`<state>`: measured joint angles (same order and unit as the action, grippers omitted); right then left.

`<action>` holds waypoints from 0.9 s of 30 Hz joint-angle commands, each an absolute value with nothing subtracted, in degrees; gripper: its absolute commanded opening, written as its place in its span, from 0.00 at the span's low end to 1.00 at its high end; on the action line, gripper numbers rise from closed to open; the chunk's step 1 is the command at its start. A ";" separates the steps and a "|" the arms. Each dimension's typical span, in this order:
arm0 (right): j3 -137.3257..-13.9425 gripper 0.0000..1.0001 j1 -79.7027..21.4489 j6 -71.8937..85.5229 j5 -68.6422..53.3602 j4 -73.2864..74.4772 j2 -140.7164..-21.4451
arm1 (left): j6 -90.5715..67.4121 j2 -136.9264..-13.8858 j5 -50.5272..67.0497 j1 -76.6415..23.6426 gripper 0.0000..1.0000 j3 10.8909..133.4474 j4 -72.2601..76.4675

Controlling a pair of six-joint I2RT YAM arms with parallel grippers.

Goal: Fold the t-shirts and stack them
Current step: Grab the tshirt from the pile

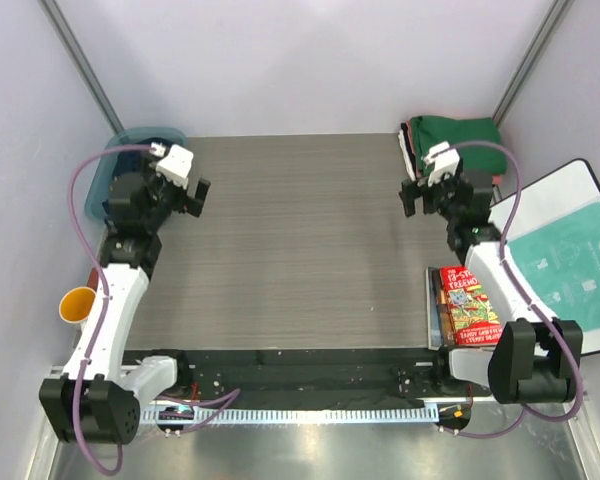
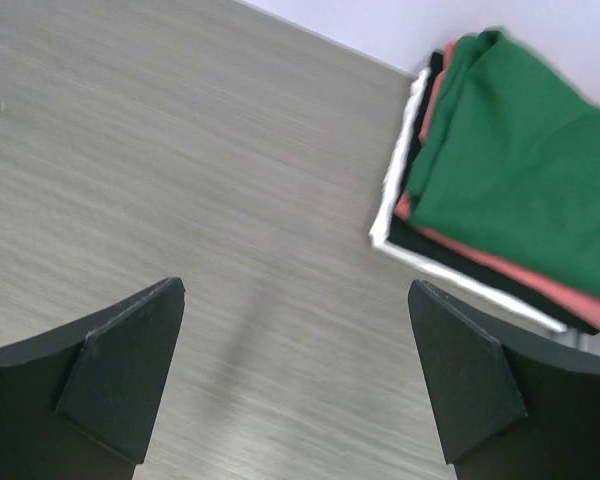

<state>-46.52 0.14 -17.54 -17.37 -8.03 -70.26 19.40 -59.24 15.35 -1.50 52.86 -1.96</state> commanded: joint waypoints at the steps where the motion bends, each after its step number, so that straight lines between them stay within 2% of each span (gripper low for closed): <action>1: -64.62 1.00 0.26 -21.07 -13.09 25.44 -74.69 | 28.38 -67.92 10.56 -1.41 1.00 66.94 -31.35; 3: -70.81 1.00 0.26 -22.23 -13.80 37.54 -79.79 | 29.61 -74.60 8.09 -1.41 1.00 74.33 -37.14; 5: -78.29 1.00 0.44 -23.98 -14.50 43.48 -83.57 | 30.32 -81.51 1.98 -1.23 1.00 78.37 -37.44; 9: -77.26 1.00 0.79 -29.18 -17.84 42.89 -81.48 | 30.06 -96.38 -5.36 -0.53 1.00 87.95 -42.42; 11: -78.22 1.00 0.70 -30.14 -15.83 43.33 -82.26 | 29.71 -102.10 -5.80 -0.18 1.00 95.60 -47.17; 15: -79.98 1.00 0.79 -31.28 -13.53 45.08 -84.37 | 24.09 -115.37 -14.13 3.50 0.99 107.21 -49.04; 19: -79.11 1.00 0.79 -31.64 -14.76 44.21 -82.80 | 20.22 -118.91 -16.25 5.45 0.98 114.33 -48.26; 27: -78.31 1.00 0.79 -32.43 -13.97 44.12 -84.02 | 18.63 -117.07 -17.23 6.59 0.97 110.74 -40.08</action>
<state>-77.25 0.56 -31.38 -14.90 44.07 -84.27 19.70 -121.32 -13.47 5.23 111.07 -45.17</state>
